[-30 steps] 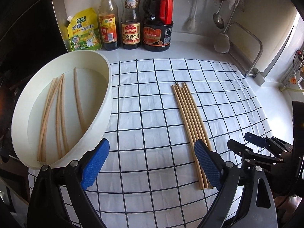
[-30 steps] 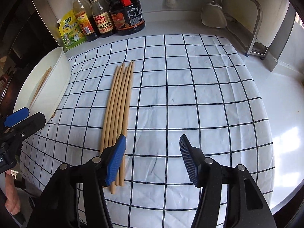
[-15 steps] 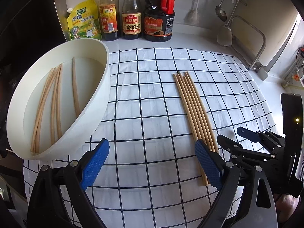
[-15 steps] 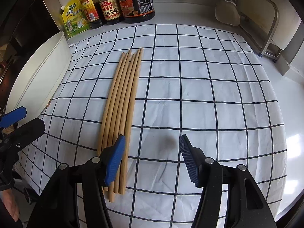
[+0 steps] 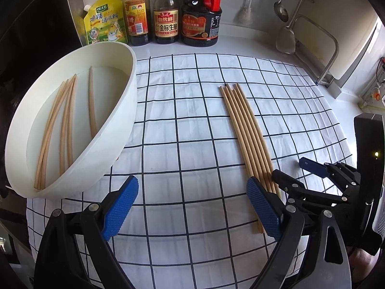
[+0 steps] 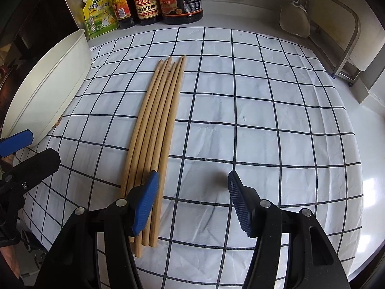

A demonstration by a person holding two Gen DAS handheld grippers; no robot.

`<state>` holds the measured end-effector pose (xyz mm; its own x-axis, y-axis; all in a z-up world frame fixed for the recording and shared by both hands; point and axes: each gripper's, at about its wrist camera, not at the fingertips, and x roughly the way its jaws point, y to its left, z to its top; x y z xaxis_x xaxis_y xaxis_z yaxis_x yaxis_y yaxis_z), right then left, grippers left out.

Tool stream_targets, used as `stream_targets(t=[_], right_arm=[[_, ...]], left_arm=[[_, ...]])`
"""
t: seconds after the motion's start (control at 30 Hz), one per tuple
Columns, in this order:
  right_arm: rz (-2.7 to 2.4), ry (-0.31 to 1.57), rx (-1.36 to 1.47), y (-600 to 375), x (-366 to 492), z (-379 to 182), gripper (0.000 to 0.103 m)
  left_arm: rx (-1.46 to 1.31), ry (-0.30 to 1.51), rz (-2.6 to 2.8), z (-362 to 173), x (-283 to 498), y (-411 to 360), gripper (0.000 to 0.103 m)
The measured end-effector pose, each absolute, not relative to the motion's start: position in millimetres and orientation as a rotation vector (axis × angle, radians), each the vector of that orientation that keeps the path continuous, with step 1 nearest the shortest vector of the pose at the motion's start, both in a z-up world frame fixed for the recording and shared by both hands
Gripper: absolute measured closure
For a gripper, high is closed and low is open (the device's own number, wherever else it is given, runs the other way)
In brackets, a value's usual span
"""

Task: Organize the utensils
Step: 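Grasp a chopstick with the left tool while the right tool grasps another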

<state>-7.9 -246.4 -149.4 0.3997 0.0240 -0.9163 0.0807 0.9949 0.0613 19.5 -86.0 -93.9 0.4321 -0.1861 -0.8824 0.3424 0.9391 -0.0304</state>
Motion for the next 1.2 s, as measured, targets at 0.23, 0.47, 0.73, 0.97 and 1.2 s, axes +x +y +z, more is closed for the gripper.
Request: stream_targets(t=[0.23, 0.47, 0.73, 0.97, 1.2], right_arm=[[-0.045, 1.162, 0.044, -244.4, -1.9, -152.4, 0.046], [-0.036, 1.144, 0.063, -257.9, -6.5, -151.5, 0.046], [-0.049, 1.131, 0.075, -274.8, -12.5, -151.1, 0.046], [-0.058, 1.119, 0.099, -284.5, -17.5, -149.7, 0.046], [-0.058, 1.114, 0.094, -285.9, -18.0, -148.6, 0.046]], left_arm=[[0.164, 1.078, -0.339, -94.9, 21.6, -91.1, 0.013], [0.169, 1.080, -0.362, -97.9, 23.0, -103.5, 0.013], [0.192, 1.096, -0.376, -114.9, 23.4, -119.3, 0.013], [0.201, 1.113, -0.354, -131.0, 28.3, -123.0, 0.013], [0.205, 1.128, -0.344, -139.3, 31.3, -124.4, 0.013]])
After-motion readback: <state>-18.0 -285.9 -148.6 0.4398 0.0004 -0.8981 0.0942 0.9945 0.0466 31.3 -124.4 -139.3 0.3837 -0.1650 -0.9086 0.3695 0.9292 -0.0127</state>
